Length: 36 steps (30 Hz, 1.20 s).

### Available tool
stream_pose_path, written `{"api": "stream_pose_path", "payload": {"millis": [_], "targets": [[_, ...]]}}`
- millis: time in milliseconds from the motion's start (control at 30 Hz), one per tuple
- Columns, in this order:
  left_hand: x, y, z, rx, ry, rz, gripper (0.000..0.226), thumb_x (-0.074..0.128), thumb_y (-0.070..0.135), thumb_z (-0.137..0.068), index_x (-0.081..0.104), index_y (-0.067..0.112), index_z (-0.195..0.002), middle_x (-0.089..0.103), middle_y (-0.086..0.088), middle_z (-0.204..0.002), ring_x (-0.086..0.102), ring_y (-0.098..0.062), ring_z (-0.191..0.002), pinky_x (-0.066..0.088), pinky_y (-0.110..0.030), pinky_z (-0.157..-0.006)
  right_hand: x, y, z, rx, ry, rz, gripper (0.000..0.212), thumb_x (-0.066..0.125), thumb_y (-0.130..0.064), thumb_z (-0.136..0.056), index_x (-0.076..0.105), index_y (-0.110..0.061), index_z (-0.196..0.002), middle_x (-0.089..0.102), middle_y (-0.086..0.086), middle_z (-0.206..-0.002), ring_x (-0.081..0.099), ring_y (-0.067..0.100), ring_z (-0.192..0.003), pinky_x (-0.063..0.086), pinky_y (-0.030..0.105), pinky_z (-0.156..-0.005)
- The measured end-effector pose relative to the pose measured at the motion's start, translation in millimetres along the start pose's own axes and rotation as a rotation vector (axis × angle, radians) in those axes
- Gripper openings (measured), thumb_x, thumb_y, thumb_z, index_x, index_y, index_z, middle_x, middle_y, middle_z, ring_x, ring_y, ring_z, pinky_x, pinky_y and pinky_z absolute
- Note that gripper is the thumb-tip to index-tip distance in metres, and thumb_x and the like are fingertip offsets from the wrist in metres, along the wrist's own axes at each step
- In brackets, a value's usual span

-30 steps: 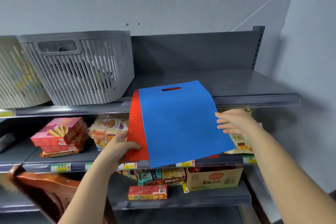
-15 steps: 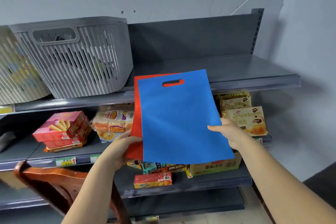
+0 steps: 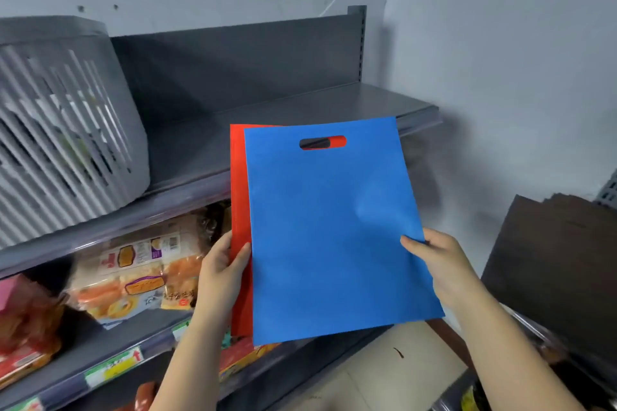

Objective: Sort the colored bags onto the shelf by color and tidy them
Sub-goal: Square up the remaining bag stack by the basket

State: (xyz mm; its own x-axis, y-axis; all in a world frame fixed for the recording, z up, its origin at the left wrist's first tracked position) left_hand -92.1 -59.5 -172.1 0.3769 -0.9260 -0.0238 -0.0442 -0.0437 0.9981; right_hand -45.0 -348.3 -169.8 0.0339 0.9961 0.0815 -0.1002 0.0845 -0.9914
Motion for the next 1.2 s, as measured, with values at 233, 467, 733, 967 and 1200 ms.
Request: {"api": "stream_pose_path", "payload": {"millis": [233, 467, 733, 967, 1200], "targets": [[43.5, -20.3, -5.2, -0.002, -0.309, 0.212, 0.02, 0.049, 0.017, -0.096, 0.066, 0.021, -0.107, 0.07, -0.009, -0.108, 0.065, -0.025, -0.097, 0.05, -0.044, -0.089, -57.8, 7.4, 74.3, -0.096, 0.333, -0.205, 0.025, 0.051, 0.0, -0.091, 0.065, -0.01, -0.109, 0.072, 0.001, -0.101, 0.068, 0.018, -0.092, 0.053, 0.029, -0.071], [111.9, -33.3, 23.5, -0.032, -0.577, 0.343, 0.027, 0.038, 0.007, -0.099, 0.064, 0.015, -0.103, 0.074, 0.001, -0.091, 0.068, -0.008, -0.079, 0.056, -0.02, -0.07, -117.4, 19.2, 176.6, -0.152, 0.564, -0.357, 0.029, 0.067, -0.011, -0.068, 0.071, -0.019, -0.095, 0.074, 0.0, -0.092, 0.072, 0.017, -0.077, 0.055, 0.027, -0.053], [199.2, -24.1, 86.5, -0.099, -0.775, 0.389, 0.026, 0.044, 0.01, -0.098, 0.069, 0.018, -0.101, 0.073, 0.001, -0.094, 0.067, -0.009, -0.082, 0.056, -0.021, -0.073, -192.7, 21.8, 285.4, -0.244, 0.819, -0.408, 0.028, 0.049, 0.001, -0.087, 0.063, -0.012, -0.107, 0.074, 0.002, -0.092, 0.071, 0.018, -0.076, 0.055, 0.029, -0.054], [272.1, -2.8, 187.7, -0.105, -0.963, 0.391, 0.02, 0.043, 0.012, -0.097, 0.062, 0.016, -0.101, 0.073, 0.006, -0.078, 0.067, -0.003, -0.069, 0.054, -0.015, -0.062, -258.7, 22.7, 391.8, -0.259, 0.994, -0.357, 0.026, 0.05, 0.0, -0.088, 0.067, -0.013, -0.104, 0.073, 0.008, -0.1, 0.071, 0.023, -0.082, 0.057, 0.034, -0.06], [338.9, 4.7, 303.1, -0.156, -1.111, 0.377, 0.022, 0.045, 0.015, -0.098, 0.066, 0.02, -0.101, 0.073, 0.003, -0.091, 0.067, -0.01, -0.082, 0.056, -0.021, -0.066, -321.5, 29.8, 501.7, -0.26, 1.169, -0.341, 0.03, 0.051, -0.003, -0.09, 0.064, -0.012, -0.116, 0.069, 0.011, -0.112, 0.066, 0.032, -0.1, 0.053, 0.044, -0.082]]}}
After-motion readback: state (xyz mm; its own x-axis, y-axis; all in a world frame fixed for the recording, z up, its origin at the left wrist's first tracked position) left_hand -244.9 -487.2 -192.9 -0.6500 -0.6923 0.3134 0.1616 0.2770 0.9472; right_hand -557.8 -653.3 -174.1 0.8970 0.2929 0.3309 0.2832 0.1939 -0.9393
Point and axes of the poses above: each hand's wrist, its own z-axis away from the middle knuckle, its own x-axis out of the palm, y = z × x, the point moved 1 cm from there along -z, towards the middle knuckle
